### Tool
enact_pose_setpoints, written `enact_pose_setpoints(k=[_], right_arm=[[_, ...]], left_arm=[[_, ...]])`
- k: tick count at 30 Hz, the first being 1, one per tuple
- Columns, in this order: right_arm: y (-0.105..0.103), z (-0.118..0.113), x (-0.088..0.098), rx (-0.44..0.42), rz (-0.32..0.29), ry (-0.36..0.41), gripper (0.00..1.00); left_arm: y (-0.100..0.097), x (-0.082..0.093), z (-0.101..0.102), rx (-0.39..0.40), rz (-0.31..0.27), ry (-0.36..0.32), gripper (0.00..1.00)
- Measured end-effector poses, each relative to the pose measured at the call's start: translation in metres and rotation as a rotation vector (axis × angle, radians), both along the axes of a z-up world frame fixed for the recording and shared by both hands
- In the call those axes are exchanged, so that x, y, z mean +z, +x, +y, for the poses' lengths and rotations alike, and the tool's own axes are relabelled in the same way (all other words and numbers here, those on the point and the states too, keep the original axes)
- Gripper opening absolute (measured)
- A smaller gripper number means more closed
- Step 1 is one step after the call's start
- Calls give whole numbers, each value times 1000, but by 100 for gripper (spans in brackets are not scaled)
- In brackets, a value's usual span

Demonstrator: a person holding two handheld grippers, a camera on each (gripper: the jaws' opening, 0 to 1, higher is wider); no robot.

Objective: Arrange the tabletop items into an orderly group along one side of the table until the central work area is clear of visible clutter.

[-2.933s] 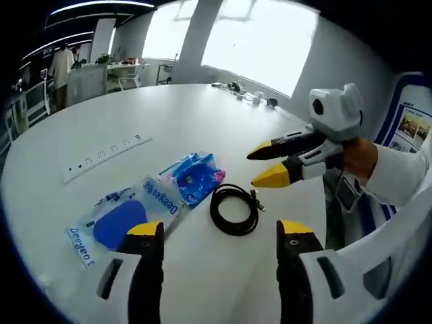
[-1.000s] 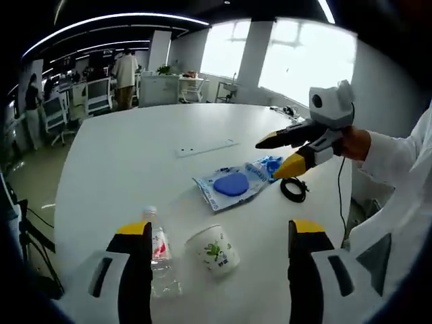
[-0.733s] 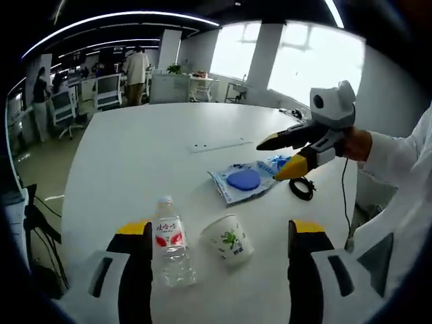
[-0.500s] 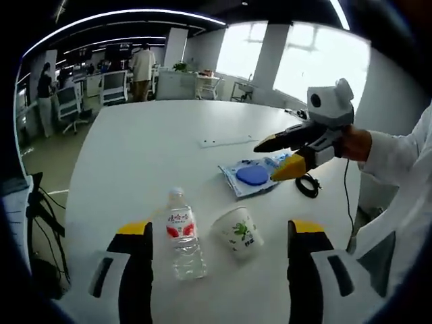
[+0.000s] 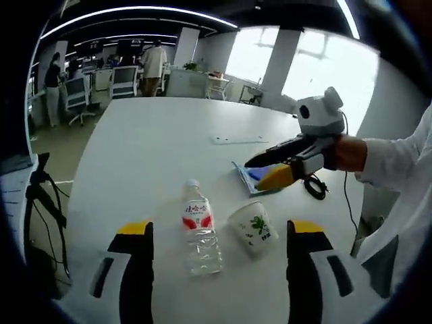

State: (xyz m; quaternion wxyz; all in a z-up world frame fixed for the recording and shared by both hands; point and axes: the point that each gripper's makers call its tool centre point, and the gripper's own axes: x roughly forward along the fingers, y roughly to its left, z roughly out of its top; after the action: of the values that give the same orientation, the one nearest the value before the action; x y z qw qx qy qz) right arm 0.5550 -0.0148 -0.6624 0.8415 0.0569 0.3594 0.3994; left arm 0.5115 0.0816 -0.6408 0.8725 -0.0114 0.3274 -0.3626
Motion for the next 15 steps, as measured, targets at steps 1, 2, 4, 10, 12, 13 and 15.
enact_pose_setpoints(k=[1, 2, 4, 10, 12, 13, 15], right_arm=[[1, 1, -2, -3, 8, 6, 56], [3, 2, -5, -10, 20, 9, 56], [6, 6, -9, -30, 39, 27, 56], [22, 16, -21, -105, 112, 107, 55], [27, 18, -24, -138, 143, 140, 54], [29, 19, -25, -145, 149, 149, 53], [32, 21, -30, -158, 176, 158, 53]], left_arm=[[1, -1, 1, 2, 1, -1, 82], [1, -2, 2, 6, 2, -3, 82], [3, -5, 3, 14, 4, -9, 82], [5, -9, 5, 23, 9, -24, 81], [6, -10, 5, 24, 7, -26, 81], [7, -10, 5, 25, 8, -31, 81], [8, -12, 4, 26, 10, -36, 81]])
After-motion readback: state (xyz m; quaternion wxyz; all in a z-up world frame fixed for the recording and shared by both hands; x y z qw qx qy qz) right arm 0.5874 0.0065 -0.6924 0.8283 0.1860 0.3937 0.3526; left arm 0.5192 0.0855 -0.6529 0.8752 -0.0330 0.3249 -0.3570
